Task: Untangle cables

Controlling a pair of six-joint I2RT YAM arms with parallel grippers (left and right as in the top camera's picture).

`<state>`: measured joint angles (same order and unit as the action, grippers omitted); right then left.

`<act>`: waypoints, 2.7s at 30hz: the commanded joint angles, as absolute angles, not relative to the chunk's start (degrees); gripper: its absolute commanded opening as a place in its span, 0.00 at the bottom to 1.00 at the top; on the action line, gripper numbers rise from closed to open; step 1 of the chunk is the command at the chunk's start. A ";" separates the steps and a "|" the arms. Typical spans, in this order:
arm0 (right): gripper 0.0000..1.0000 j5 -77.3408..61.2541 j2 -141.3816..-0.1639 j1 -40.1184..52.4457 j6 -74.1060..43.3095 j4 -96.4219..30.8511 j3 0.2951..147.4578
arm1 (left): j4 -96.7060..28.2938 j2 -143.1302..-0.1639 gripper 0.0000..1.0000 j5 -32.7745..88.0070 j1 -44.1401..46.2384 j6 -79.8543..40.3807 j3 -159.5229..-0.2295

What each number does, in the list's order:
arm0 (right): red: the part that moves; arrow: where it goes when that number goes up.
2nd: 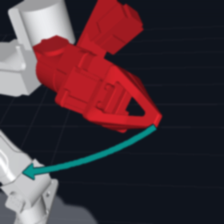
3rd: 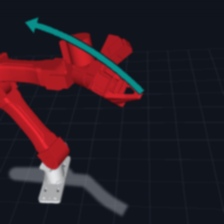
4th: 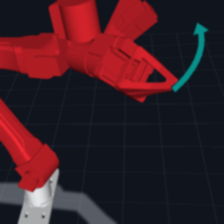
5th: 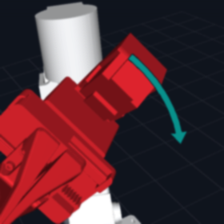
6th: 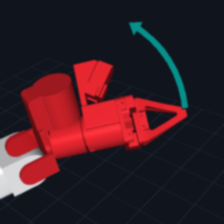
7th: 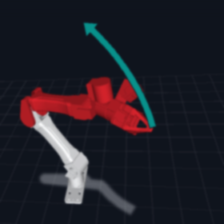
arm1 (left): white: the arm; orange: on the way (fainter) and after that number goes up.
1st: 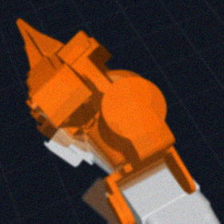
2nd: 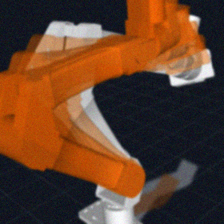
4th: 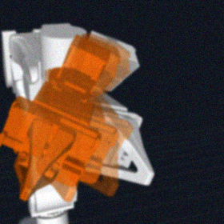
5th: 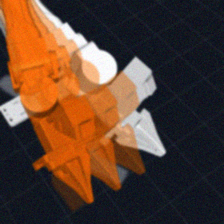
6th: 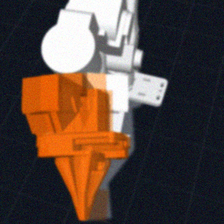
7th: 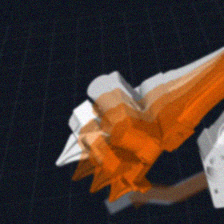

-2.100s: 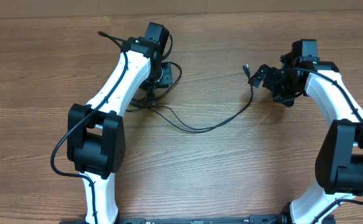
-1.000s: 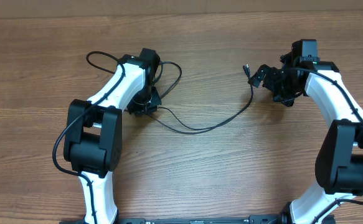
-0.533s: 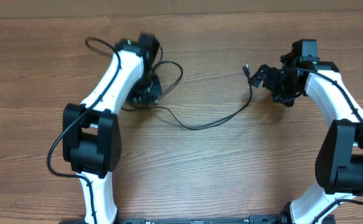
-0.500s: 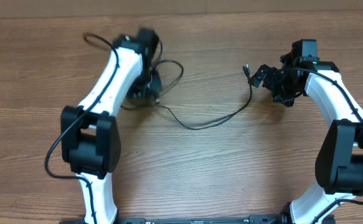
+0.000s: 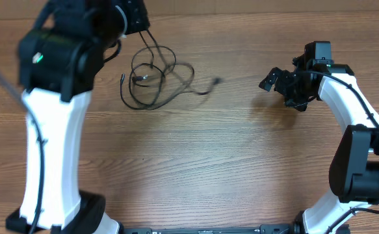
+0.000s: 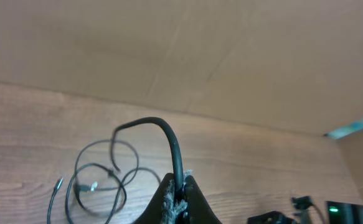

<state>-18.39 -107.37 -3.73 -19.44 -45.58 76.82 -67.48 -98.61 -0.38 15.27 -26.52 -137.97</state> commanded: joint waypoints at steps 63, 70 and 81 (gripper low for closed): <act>1.00 -17.80 -106.94 -3.77 -19.00 -45.32 77.28 | -92.82 -139.41 0.04 28.58 41.56 -3.44 -138.06; 1.00 -17.80 -106.94 -3.77 -19.00 -45.32 77.28 | -88.58 -139.41 0.04 28.49 47.86 -3.44 -138.04; 1.00 -17.80 -106.94 -3.77 -19.00 -45.32 77.28 | -89.62 -139.41 0.04 19.77 52.36 -3.73 -138.04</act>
